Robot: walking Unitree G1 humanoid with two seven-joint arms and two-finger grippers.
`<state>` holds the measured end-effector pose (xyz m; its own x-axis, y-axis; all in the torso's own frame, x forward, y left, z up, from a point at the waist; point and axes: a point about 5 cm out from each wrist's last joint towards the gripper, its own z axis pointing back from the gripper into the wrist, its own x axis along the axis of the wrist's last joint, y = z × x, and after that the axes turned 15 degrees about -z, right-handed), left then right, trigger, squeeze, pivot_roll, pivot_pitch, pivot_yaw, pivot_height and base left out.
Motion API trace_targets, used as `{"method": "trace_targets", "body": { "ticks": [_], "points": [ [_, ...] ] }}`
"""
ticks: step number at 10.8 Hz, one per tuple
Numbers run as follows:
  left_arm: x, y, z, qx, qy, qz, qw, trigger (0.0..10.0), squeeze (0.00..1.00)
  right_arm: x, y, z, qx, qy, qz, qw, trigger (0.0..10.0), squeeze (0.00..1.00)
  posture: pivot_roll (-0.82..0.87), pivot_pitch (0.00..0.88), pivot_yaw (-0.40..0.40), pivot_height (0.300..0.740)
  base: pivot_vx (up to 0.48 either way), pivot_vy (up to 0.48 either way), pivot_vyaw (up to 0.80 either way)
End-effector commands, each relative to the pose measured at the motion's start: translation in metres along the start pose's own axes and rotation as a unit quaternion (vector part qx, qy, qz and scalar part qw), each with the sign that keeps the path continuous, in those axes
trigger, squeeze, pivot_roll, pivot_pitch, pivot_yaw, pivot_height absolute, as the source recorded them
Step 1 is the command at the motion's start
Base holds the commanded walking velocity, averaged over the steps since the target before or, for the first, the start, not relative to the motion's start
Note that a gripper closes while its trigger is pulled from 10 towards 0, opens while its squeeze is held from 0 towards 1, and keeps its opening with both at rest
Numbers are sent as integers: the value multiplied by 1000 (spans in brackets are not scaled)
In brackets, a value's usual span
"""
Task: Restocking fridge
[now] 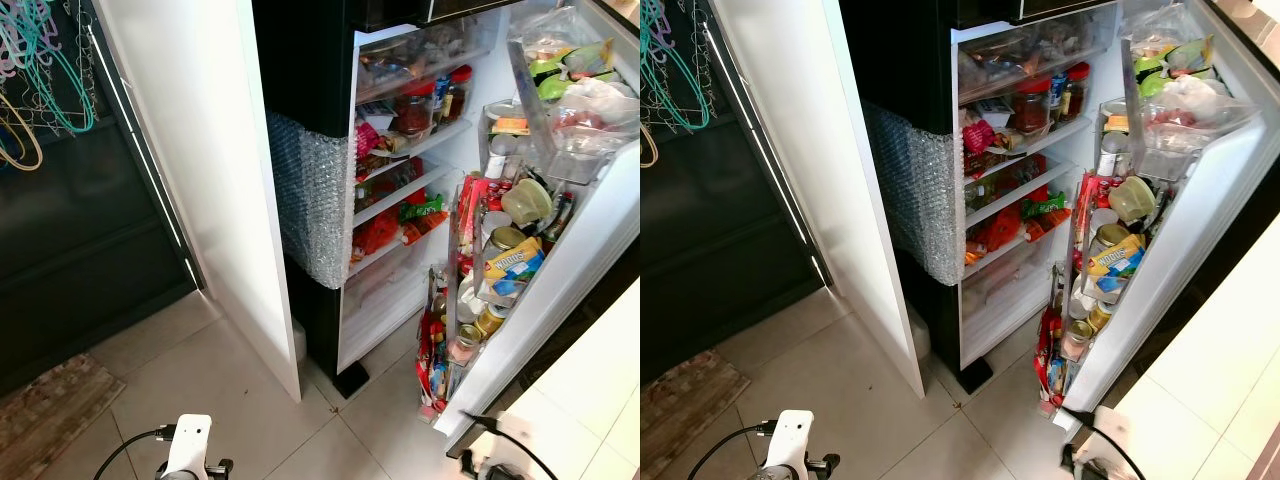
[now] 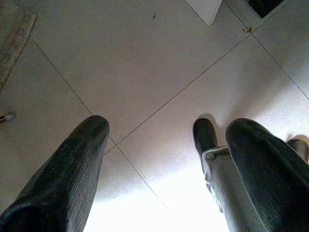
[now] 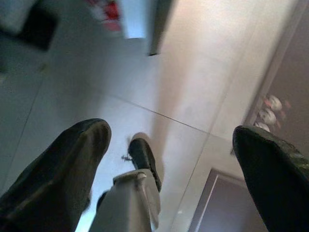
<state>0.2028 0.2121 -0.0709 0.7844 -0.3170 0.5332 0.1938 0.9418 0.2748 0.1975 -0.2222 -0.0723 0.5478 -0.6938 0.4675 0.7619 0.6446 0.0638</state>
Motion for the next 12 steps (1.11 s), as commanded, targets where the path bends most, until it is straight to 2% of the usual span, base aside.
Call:
{"method": "trace_targets", "body": {
  "ticks": [1,3,6,9,10,11,12],
  "points": [
    [-3,1,0,-1,8,-13,1000,10000,0,0,-3,0,-29,-12,-32,999,10000,0,-42,0,5,740,0,0,0],
    [-3,1,0,-1,8,-14,1000,10000,0,1,-5,2,-83,-43,-69,993,10000,0,-45,0,7,740,0,0,0],
    [-3,1,0,-1,8,-15,1000,10000,0,2,-6,5,-129,-85,-116,981,10000,0,-48,0,9,740,0,0,0],
    [-4,1,0,-1,9,-18,1000,10000,0,3,-7,6,-140,-111,-124,976,10000,0,-49,0,11,740,0,0,0],
    [-4,1,0,-2,9,-19,1000,10000,0,6,-22,5,-160,-124,-129,971,10000,0,-50,0,12,740,0,0,0],
    [-4,1,1,-2,9,-19,1000,10000,0,36,-118,3,-210,-169,-139,953,10000,0,-51,0,13,740,0,0,0],
    [-4,1,1,-2,9,-20,1000,10000,0,39,-121,4,-211,-174,-129,953,10000,0,-53,0,13,740,0,0,0]
  ]
}}
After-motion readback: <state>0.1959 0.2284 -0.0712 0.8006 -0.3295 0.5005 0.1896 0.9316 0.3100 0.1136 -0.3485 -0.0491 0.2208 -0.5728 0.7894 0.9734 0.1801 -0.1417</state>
